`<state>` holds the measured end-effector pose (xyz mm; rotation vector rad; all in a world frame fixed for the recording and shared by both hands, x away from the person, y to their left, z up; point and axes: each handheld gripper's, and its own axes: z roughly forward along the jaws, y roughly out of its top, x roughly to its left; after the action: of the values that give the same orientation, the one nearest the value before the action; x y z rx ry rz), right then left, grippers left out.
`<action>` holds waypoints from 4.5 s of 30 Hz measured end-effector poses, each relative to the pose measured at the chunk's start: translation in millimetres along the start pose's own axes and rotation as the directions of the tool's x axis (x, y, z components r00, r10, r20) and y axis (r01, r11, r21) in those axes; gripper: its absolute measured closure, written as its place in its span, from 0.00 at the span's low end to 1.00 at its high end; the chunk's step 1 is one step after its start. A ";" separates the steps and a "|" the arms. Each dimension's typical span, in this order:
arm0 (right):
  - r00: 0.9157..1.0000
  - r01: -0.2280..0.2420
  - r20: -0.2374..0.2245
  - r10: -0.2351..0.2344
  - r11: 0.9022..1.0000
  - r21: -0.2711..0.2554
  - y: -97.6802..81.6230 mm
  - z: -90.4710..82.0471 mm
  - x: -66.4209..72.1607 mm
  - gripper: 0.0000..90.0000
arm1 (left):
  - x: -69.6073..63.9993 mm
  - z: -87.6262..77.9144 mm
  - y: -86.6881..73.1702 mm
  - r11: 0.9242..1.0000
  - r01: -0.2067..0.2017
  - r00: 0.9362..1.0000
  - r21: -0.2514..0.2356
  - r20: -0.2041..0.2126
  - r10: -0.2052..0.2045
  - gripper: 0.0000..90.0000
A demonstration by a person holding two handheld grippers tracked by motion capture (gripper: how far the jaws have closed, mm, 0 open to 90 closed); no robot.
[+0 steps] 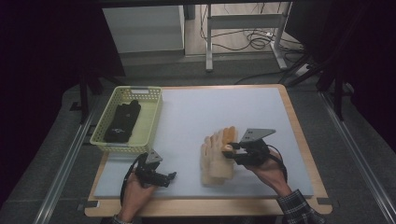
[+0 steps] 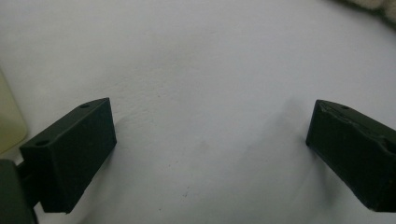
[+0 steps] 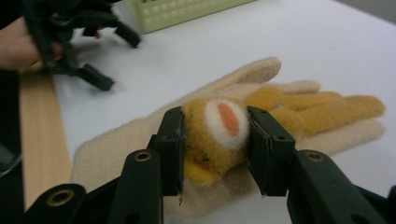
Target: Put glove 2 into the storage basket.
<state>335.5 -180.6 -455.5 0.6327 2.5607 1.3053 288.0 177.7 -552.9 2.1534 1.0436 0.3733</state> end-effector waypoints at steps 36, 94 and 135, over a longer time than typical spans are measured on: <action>0.998 -0.058 0.014 0.057 0.994 0.089 -56.5 19.4 4.7 0.92 | 0.2 -0.2 0.0 1.000 -0.003 1.000 0.004 0.001 0.003 0.02; 0.999 -0.041 0.023 0.039 0.994 0.103 -21.5 108.6 38.0 0.88 | 0.0 -0.2 -0.2 1.000 -0.001 1.000 0.003 0.000 0.001 0.02; 0.912 -0.225 0.370 0.176 0.970 0.093 -97.4 -5.8 -36.6 0.07 | -0.7 0.1 0.0 1.000 -0.005 1.000 0.006 -0.011 0.005 0.01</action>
<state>338.3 -252.1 -531.3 1.0792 2.3375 0.9633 287.5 177.1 -552.9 2.1620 1.0465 0.3856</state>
